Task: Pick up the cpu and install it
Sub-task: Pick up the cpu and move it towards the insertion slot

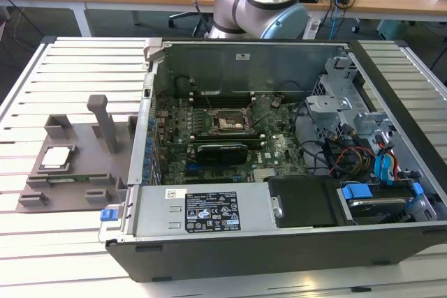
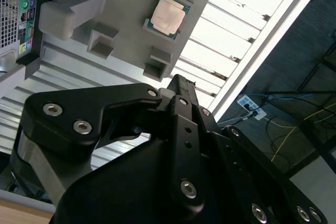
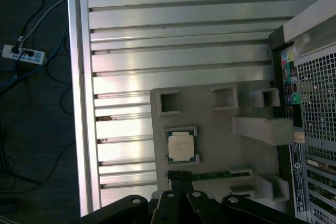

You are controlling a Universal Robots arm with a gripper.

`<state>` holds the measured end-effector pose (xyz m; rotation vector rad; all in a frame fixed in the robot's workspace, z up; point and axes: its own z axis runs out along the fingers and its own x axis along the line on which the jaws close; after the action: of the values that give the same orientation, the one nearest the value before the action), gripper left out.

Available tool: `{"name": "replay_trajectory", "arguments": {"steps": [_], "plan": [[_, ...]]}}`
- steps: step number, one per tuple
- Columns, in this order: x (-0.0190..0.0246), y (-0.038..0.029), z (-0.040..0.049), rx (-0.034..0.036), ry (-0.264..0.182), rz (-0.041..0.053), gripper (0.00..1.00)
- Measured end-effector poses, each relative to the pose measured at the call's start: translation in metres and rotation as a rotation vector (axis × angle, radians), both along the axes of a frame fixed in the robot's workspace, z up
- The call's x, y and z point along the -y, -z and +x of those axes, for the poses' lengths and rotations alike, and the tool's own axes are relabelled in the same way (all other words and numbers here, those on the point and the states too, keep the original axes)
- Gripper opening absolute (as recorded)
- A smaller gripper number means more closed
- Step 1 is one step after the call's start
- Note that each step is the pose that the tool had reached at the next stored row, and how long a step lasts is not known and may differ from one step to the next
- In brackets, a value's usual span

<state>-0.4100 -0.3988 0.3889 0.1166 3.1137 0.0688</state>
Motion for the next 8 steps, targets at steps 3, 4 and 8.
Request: {"name": "replay_trajectory", "arguments": {"steps": [3, 4, 8], "plan": [[0.0, 0.0001, 0.0, 0.0001, 0.0, 0.0, 0.11], [0.0, 0.0001, 0.0, 0.0, 0.0, 0.0, 0.11], [0.0, 0.0001, 0.0, 0.0, 0.0, 0.0, 0.23]]}}
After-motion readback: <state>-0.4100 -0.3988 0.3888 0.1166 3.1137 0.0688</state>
